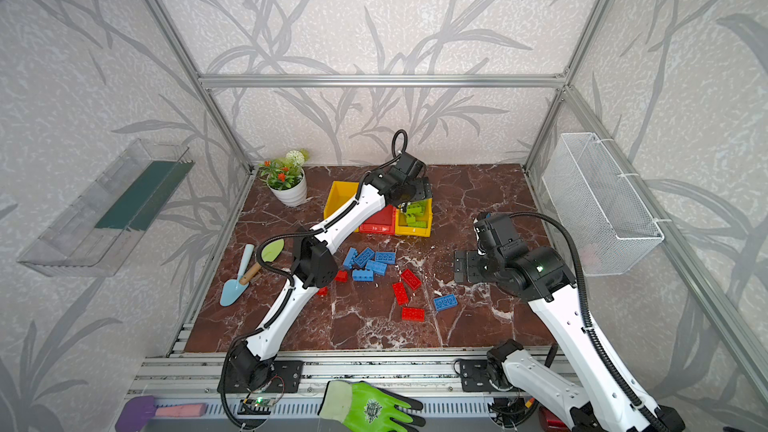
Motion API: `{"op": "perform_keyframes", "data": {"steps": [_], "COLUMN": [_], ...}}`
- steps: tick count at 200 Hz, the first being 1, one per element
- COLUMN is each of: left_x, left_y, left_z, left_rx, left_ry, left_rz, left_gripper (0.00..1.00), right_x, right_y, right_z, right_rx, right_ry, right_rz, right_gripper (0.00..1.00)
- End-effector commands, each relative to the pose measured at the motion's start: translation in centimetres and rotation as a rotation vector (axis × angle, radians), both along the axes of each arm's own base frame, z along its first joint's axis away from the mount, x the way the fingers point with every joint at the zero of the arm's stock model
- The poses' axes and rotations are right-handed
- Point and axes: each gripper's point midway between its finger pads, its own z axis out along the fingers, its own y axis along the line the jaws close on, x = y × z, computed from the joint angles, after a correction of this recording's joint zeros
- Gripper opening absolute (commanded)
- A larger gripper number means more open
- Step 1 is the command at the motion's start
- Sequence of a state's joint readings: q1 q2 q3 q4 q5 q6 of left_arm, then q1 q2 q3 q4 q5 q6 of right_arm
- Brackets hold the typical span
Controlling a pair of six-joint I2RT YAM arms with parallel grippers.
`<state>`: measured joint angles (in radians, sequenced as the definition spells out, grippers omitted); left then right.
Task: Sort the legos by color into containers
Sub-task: 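Carry the lime-green brick over the yellow bin and open the left gripper, then move the left gripper back down to the red bricks near the trowels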
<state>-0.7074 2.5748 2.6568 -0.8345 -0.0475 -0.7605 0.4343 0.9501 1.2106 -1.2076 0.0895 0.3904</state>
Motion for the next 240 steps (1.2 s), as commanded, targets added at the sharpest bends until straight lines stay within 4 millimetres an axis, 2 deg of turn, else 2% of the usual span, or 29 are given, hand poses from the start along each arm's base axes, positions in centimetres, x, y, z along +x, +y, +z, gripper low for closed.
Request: {"op": "perform_keyframes", "data": {"steps": [1,20,53,62,75,97,101,126,143,172,191,216,240], "left_x": [-0.1,-0.9,-3.6,-4.9,-7.0,-11.2,-12.0,-16.8,-19.6,-23.0,-24.0,-23.7,-21.9], "left_y": [1.1,3.3,10.3,12.4,15.6,20.8,21.7,26.8,29.4,32.2,33.2,33.7,33.3], "left_z": [3.9,5.6,6.6,5.8,6.1,4.6,4.9,3.2,2.2,0.9,-0.1,-1.3,-1.7], "left_rx": [-0.001,0.030,0.164,0.203,0.216,0.224,0.212,0.215,0.215,0.179,0.155,0.172,0.245], "left_ry": [-0.055,-0.044,0.011,0.037,0.049,0.096,0.094,0.130,0.140,0.163,0.177,0.204,0.215], "left_rz": [0.015,0.050,0.185,0.227,0.296,0.420,0.442,0.577,0.646,0.730,0.757,0.726,0.592], "left_gripper": [0.93,0.93,0.93,0.93,0.93,0.93,0.93,0.93,0.93,0.93,0.93,0.93,0.93], "right_x": [0.6,1.2,2.3,2.7,3.1,3.7,3.8,4.4,4.8,5.1,5.0,4.8,4.8], "right_y": [0.2,0.9,2.5,2.7,2.8,3.6,3.7,5.3,6.6,9.1,10.4,11.4,11.5], "right_z": [0.7,0.5,-0.1,-0.4,-0.7,-1.1,-1.2,-1.6,-1.8,-2.2,-2.4,-2.3,-2.2], "right_rx": [-0.002,0.014,0.051,0.051,0.039,0.037,0.040,0.074,0.081,0.074,0.081,0.084,0.084], "right_ry": [-0.022,-0.021,-0.005,0.000,0.008,0.024,0.026,0.043,0.053,0.075,0.083,0.081,0.078], "right_rz": [0.013,0.035,0.076,0.079,0.082,0.116,0.122,0.159,0.194,0.260,0.281,0.289,0.279], "right_gripper": [0.99,0.99,0.99,0.99,0.99,0.99,0.99,0.99,0.99,0.99,0.99,0.99,0.99]}}
